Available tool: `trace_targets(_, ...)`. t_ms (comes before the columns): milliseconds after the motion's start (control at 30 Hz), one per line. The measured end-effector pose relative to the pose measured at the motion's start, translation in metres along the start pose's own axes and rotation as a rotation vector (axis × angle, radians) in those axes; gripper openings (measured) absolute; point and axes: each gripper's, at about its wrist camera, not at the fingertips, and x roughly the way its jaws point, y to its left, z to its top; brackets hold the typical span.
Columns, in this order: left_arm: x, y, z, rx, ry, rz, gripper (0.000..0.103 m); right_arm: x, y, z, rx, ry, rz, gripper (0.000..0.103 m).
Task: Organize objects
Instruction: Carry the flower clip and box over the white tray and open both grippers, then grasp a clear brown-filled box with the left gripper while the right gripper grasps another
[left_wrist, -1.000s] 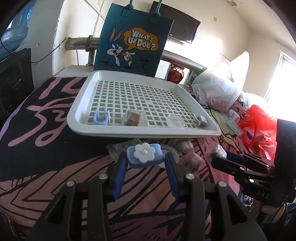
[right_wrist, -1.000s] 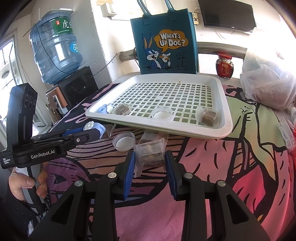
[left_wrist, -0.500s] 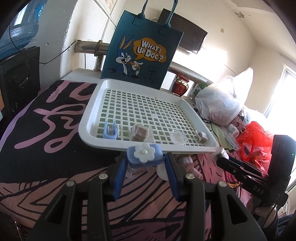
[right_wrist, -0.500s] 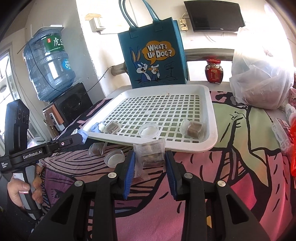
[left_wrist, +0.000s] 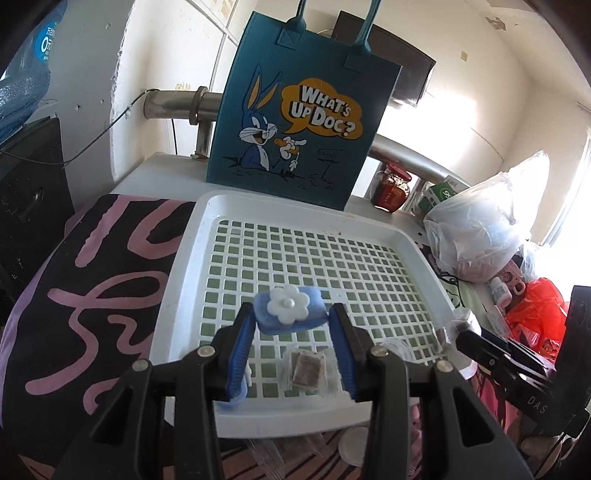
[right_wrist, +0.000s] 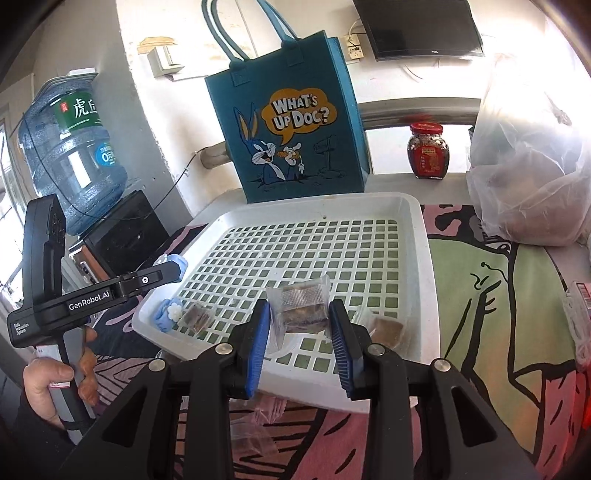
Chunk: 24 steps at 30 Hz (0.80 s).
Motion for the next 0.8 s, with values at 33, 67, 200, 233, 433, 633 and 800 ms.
trace_targets(33, 0.006, 0.000, -0.001, 0.004, 0.009, 0.010, 0.040, 0.006, -0.006, -0.001, 0.031, 0.006, 0.005, 0.033)
trace_targets(67, 0.011, 0.001, -0.001, 0.007, 0.018, 0.016, 0.040, 0.011, -0.011, -0.002, 0.053, 0.011, 0.007, 0.033)
trace_targets(200, 0.032, 0.006, -0.003, -0.011, 0.068, 0.043, 0.040, 0.027, -0.017, -0.009, 0.047, 0.036, -0.023, 0.034)
trace_targets(233, 0.036, 0.008, -0.004, -0.019, 0.081, 0.045, 0.040, 0.029, -0.019, -0.008, 0.052, 0.045, -0.013, 0.035)
trace_targets(433, 0.030, 0.007, -0.007, -0.009, 0.049, -0.010, 0.071, 0.003, -0.006, -0.006, 0.017, -0.062, 0.053, 0.103)
trace_targets(633, -0.021, -0.001, -0.003, -0.047, -0.067, -0.178, 0.087, -0.035, -0.010, -0.004, 0.073, -0.106, 0.096, 0.103)
trace_targets(800, -0.051, -0.016, -0.023, 0.051, -0.128, -0.168, 0.103, -0.069, -0.009, -0.009, 0.120, -0.132, 0.222, 0.103)
